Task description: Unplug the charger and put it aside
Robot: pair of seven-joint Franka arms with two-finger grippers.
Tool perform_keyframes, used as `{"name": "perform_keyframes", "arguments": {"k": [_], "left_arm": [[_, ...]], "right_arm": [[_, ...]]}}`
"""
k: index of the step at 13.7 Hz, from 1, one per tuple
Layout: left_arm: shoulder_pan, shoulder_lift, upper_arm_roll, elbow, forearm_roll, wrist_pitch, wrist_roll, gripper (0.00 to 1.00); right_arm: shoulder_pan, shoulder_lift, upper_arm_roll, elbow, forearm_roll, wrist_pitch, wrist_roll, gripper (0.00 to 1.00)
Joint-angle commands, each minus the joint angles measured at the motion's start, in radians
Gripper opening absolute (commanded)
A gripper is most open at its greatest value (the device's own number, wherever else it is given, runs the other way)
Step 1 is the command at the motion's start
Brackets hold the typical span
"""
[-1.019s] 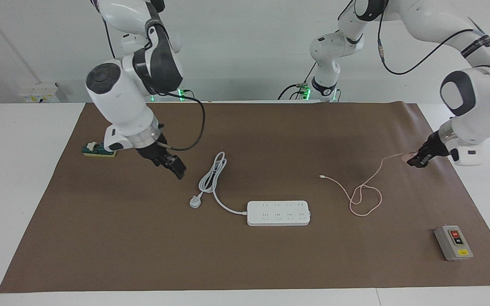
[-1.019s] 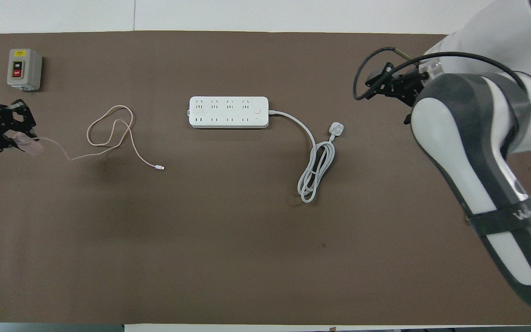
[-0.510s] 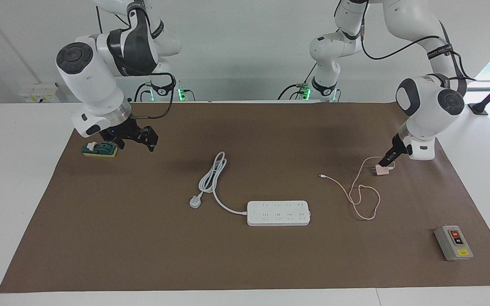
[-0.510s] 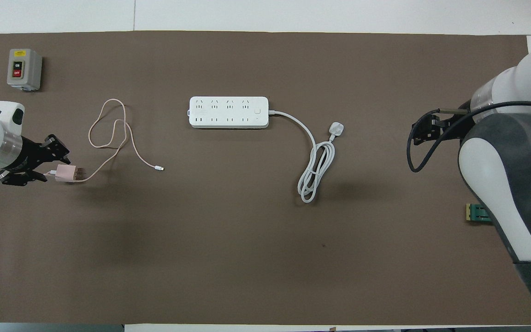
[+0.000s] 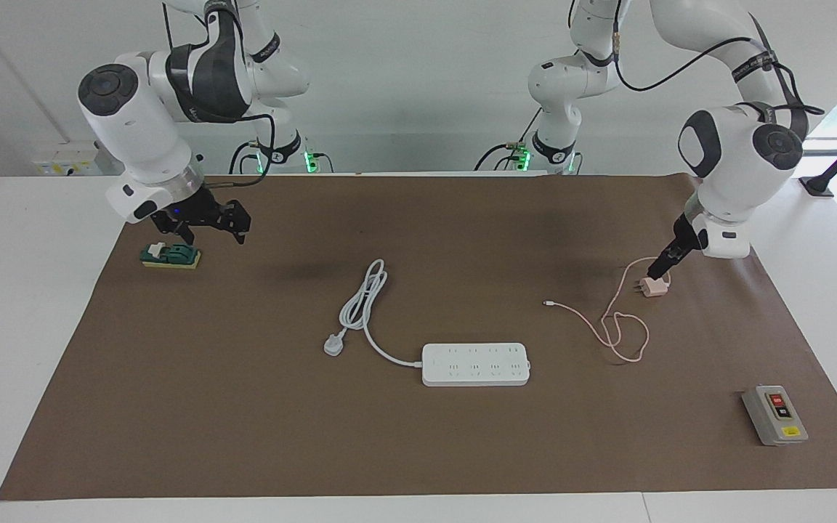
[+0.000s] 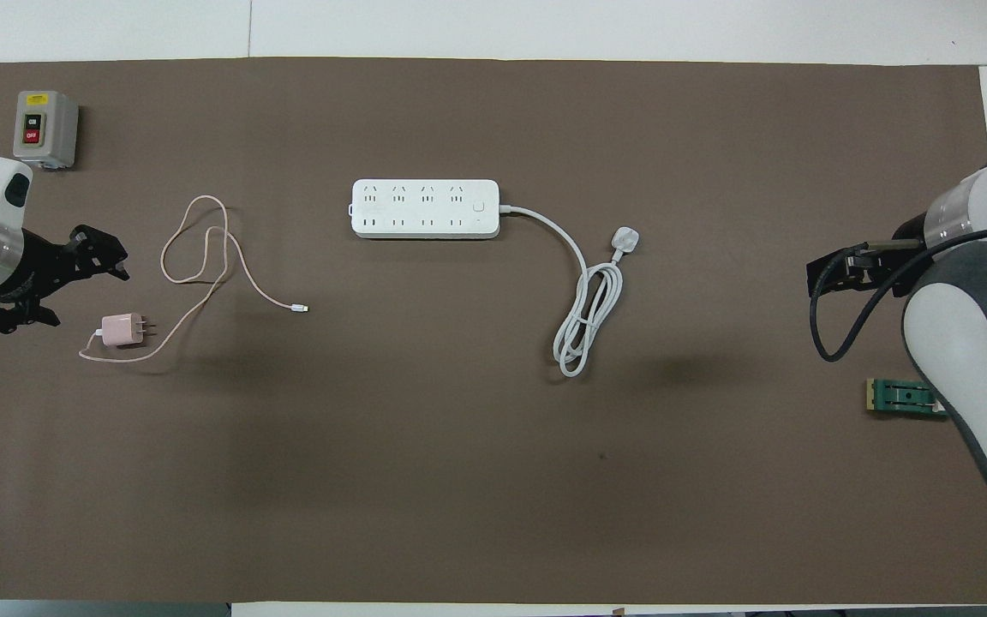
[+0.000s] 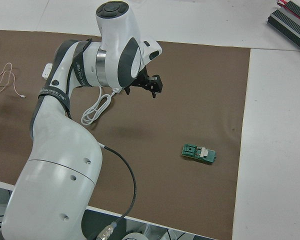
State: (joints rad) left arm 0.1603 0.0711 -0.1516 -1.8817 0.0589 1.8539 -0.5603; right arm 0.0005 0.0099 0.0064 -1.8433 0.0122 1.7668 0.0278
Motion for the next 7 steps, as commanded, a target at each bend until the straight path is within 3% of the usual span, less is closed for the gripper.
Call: {"name": "perform_keyframes", "arguments": {"k": [1,5,7], "left_arm": [[-0.024,0.01,0.009,0.151,0.004,-0.166,0.148,1.0],[-0.024,0.01,0.007,0.28,0.01,-0.336,0.388,1.0],[-0.024,0.01,0.004,0.334,0.006,-0.422,0.451,1.0]], "right_arm": [[-0.023,0.001,0.014,0.024,-0.009,-0.03,-0.012,1.0],[-0.042,0.022,0.014,0.073,-0.006,-0.078,-0.011,1.0],[-0.056,0.056,0.014,0.158,-0.003,-0.127,-0.012,1.0]]}}
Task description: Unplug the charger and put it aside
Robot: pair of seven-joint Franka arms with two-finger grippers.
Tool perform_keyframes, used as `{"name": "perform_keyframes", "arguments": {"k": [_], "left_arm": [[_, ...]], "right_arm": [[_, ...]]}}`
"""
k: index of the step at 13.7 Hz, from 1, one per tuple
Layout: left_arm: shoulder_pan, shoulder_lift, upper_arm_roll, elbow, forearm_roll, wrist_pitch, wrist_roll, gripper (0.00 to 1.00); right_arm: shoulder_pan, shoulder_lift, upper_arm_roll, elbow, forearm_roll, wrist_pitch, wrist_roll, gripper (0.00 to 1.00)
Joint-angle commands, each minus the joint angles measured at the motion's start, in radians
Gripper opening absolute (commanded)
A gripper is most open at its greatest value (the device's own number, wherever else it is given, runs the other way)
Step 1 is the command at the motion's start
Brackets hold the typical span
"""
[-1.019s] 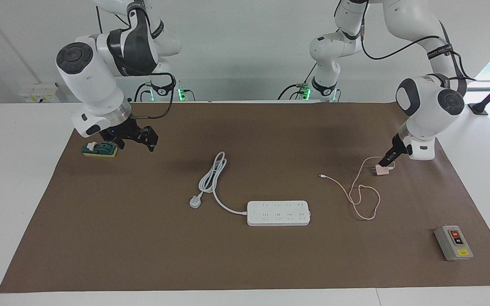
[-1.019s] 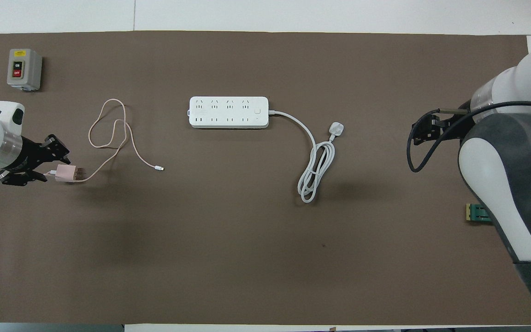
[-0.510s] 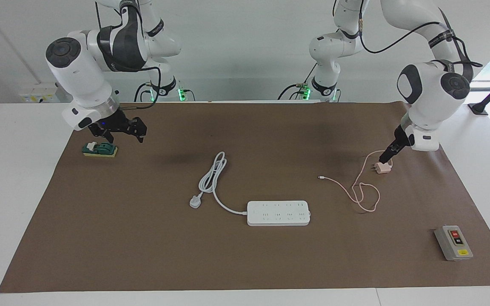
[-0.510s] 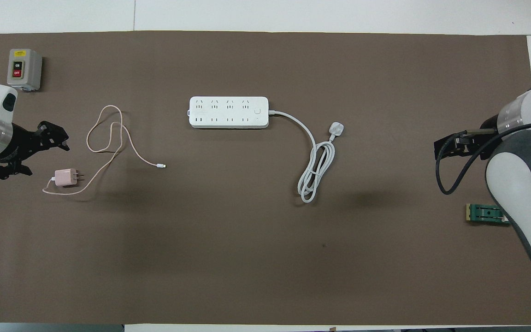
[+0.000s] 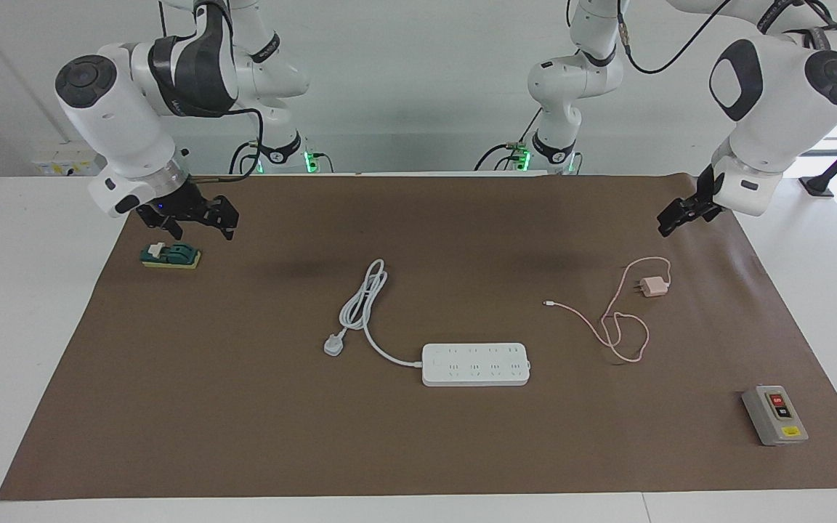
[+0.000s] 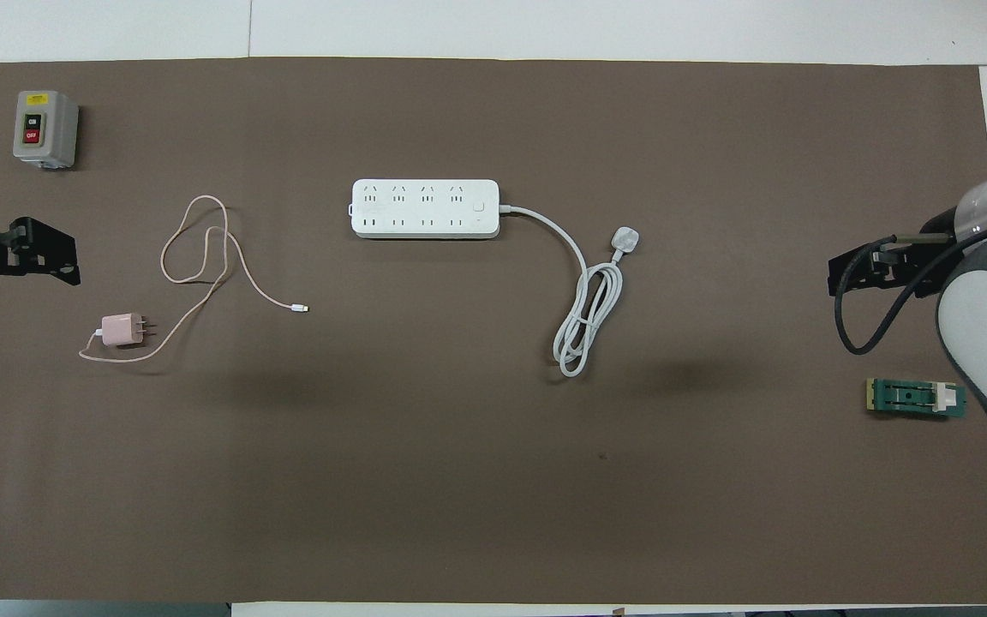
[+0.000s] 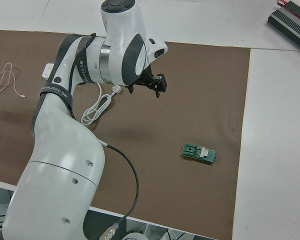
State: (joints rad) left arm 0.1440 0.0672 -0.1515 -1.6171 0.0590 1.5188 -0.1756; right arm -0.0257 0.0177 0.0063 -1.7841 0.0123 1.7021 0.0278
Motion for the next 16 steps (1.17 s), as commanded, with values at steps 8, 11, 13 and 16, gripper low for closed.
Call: {"name": "perform_keyframes", "arguments": {"k": [8,11,13,16], "left_arm": [[-0.073,-0.03,0.001,0.089,-0.034,-0.192,0.07,1.0],[-0.072,-0.033,0.0,0.092,-0.036,-0.183,0.067,1.0],[-0.064,-0.047,0.004,0.082,-0.044,-0.142,0.073,1.0],[-0.064,-0.044,0.007,0.086,-0.042,-0.114,0.132,1.0]], "right_arm": [[-0.036,0.091,0.014,0.227,-0.017,-0.14,0.0,1.0],[-0.033,0.085,0.014,0.218,-0.051,-0.137,0.05,1.0],[-0.033,0.084,0.014,0.218,-0.051,-0.13,0.05,1.0],[-0.031,0.082,0.015,0.213,-0.051,-0.091,0.052,1.0]]}}
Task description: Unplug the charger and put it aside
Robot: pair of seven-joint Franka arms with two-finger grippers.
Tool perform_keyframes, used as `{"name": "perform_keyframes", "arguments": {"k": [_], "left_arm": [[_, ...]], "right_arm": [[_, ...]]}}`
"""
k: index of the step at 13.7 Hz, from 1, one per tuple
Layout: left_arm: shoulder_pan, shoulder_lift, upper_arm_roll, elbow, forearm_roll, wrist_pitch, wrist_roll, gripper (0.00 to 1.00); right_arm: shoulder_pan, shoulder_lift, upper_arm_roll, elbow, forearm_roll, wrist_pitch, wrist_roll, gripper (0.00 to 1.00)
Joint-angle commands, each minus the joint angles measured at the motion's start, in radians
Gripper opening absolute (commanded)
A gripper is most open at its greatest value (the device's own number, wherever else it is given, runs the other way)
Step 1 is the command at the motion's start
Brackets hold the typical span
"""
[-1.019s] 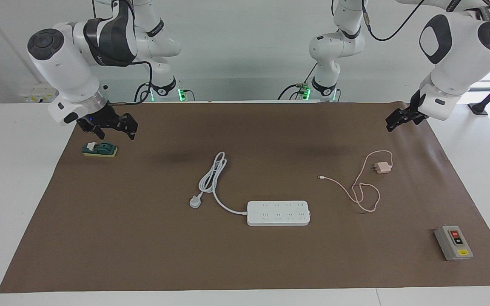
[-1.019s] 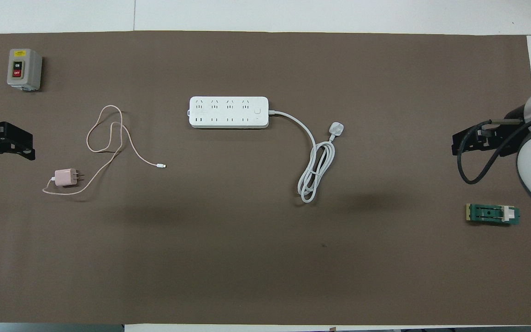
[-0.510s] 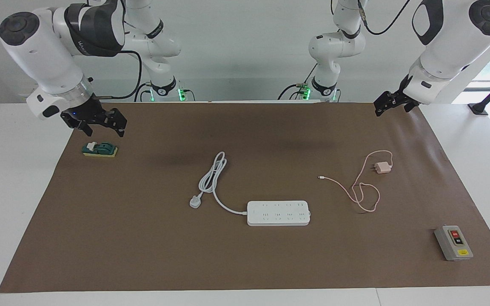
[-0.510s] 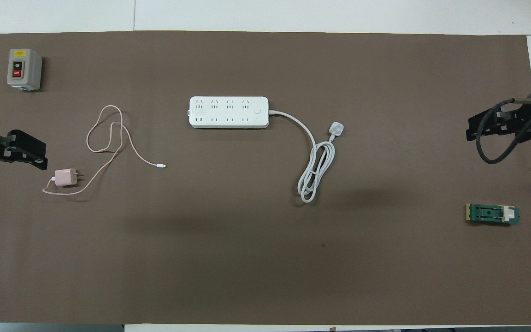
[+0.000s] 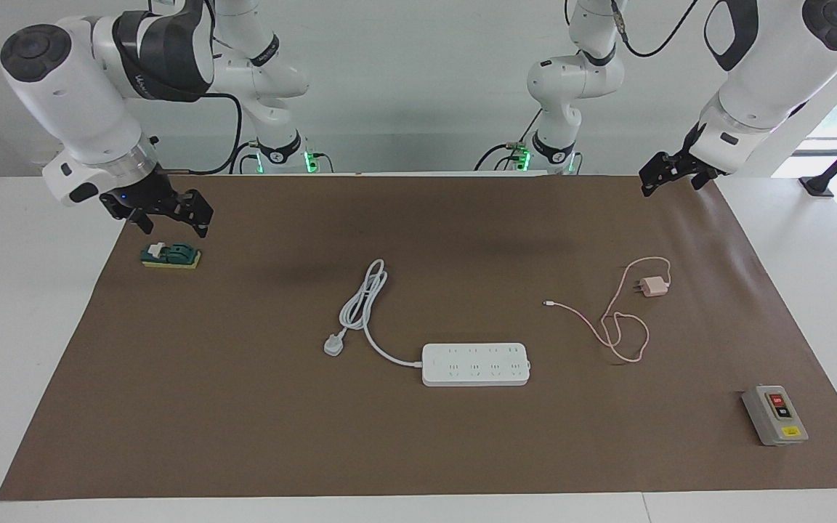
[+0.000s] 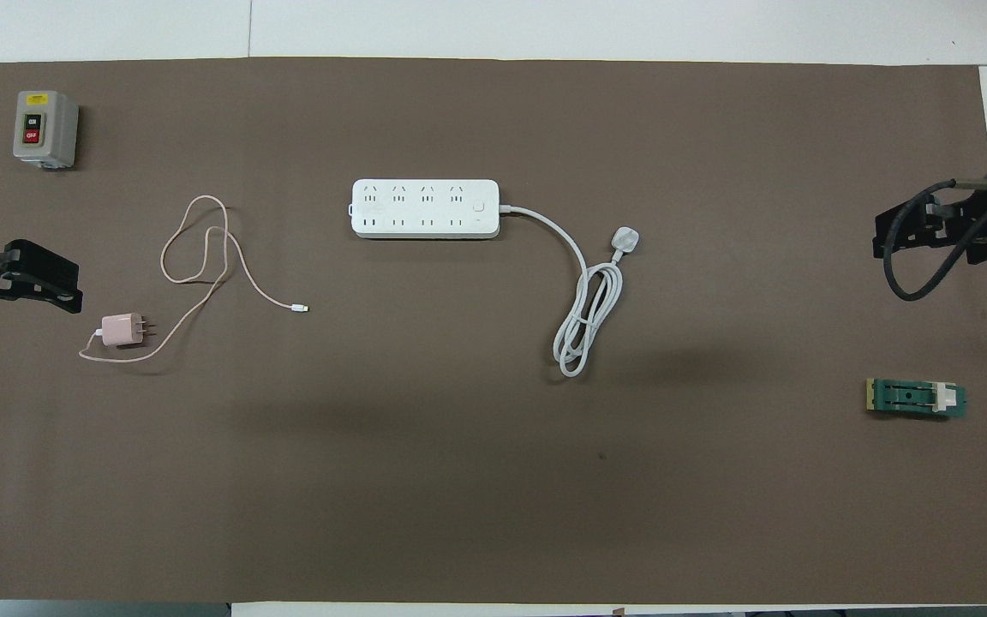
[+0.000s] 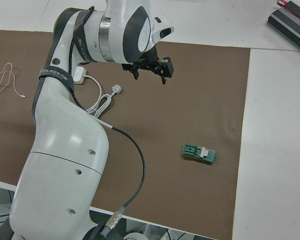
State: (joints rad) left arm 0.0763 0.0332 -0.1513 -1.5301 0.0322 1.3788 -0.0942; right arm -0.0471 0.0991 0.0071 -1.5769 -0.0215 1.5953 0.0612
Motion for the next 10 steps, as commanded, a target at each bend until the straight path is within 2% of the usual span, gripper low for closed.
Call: {"name": "perform_keyframes", "arguments": {"k": [1,7,10], "left_arm": [[0.0,-0.009,0.007,0.002,-0.012,0.025,0.054,1.0],[-0.006,-0.013,0.01,-0.088,-0.02,0.094,0.048,1.0],[-0.026,-0.012,0.015,-0.088,-0.02,0.102,0.057,1.0]], "right_arm": [[-0.01,0.001,0.014,0.005,-0.017,0.015,0.022,1.0],[-0.013,-0.002,0.016,-0.003,-0.003,0.015,-0.001,1.0],[-0.011,-0.004,0.014,-0.006,-0.001,0.015,-0.075,1.0]]}}
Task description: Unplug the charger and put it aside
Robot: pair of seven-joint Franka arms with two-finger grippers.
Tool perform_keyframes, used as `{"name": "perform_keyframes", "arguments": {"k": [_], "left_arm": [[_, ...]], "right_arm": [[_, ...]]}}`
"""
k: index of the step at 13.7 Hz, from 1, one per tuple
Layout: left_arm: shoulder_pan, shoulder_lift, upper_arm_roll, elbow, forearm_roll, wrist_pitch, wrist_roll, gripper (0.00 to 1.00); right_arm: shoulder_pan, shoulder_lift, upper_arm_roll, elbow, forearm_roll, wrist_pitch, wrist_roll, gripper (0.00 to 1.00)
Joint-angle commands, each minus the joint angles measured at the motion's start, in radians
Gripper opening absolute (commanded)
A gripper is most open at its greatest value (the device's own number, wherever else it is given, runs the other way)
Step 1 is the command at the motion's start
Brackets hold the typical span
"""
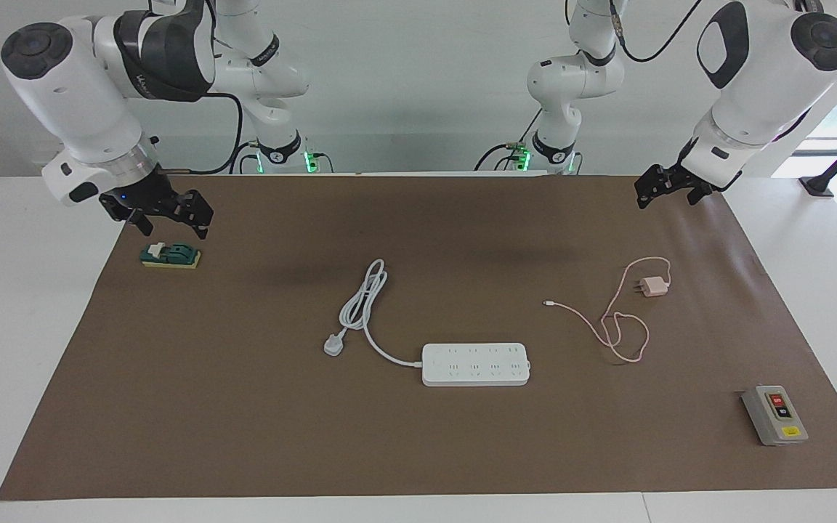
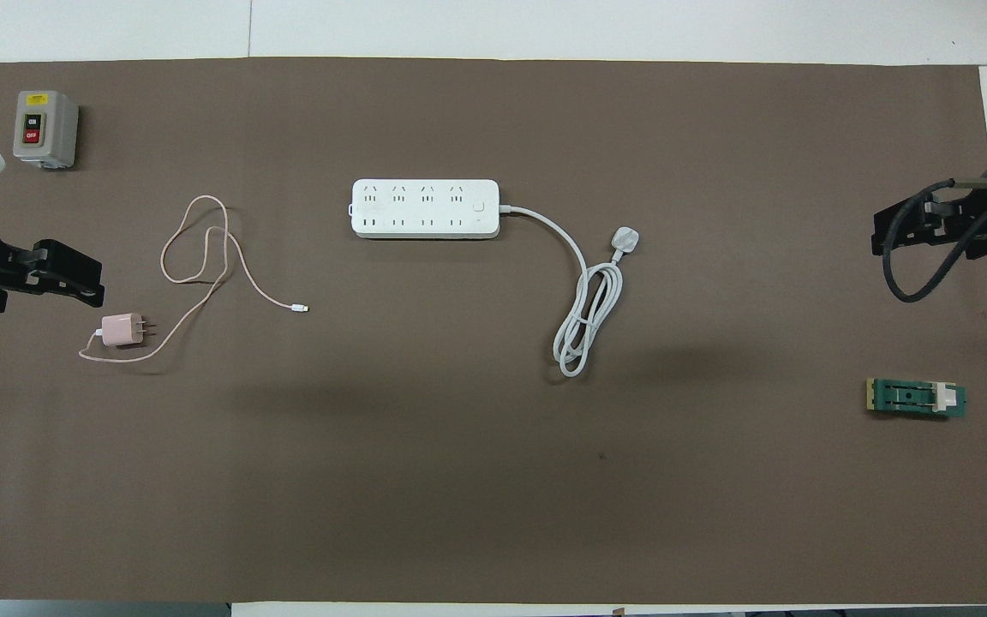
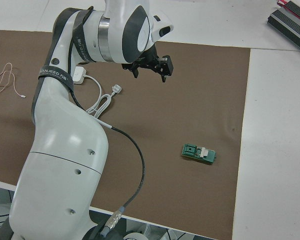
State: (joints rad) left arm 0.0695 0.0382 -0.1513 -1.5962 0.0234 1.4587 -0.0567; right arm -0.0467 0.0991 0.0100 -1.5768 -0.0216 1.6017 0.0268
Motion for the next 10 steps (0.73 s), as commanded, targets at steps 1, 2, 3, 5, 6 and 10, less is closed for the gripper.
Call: {"name": "perform_keyframes", "arguments": {"k": [1,2,3,5,6,10], "left_arm": [[-0.02,-0.021,0.013,-0.033,-0.011,0.028,0.02,1.0],[-0.02,-0.021,0.013,-0.037,-0.011,0.028,0.02,1.0],[-0.02,-0.021,0.015,-0.036,-0.011,0.028,0.02,1.0],[-0.02,-0.02,0.015,-0.033,-0.011,0.032,0.017,1.0],[-0.02,-0.02,0.015,-0.031,-0.011,0.035,0.017,1.0],[-0.02,-0.02,0.015,-0.03,-0.01,0.035,0.017,1.0]], "right_arm": [[-0.012,-0.004,0.011,-0.006,-0.001,0.009,-0.044,1.0],[-0.012,-0.004,0.011,-0.006,-0.001,0.007,-0.045,1.0],[-0.012,-0.004,0.011,-0.006,-0.001,0.001,-0.041,1.0],[-0.012,-0.005,0.011,-0.006,-0.003,-0.002,-0.041,1.0],[-0.012,-0.01,0.011,-0.006,-0.001,-0.005,-0.042,1.0],[-0.007,-0.053,0.011,-0.006,-0.003,-0.006,-0.042,1.0]]}}
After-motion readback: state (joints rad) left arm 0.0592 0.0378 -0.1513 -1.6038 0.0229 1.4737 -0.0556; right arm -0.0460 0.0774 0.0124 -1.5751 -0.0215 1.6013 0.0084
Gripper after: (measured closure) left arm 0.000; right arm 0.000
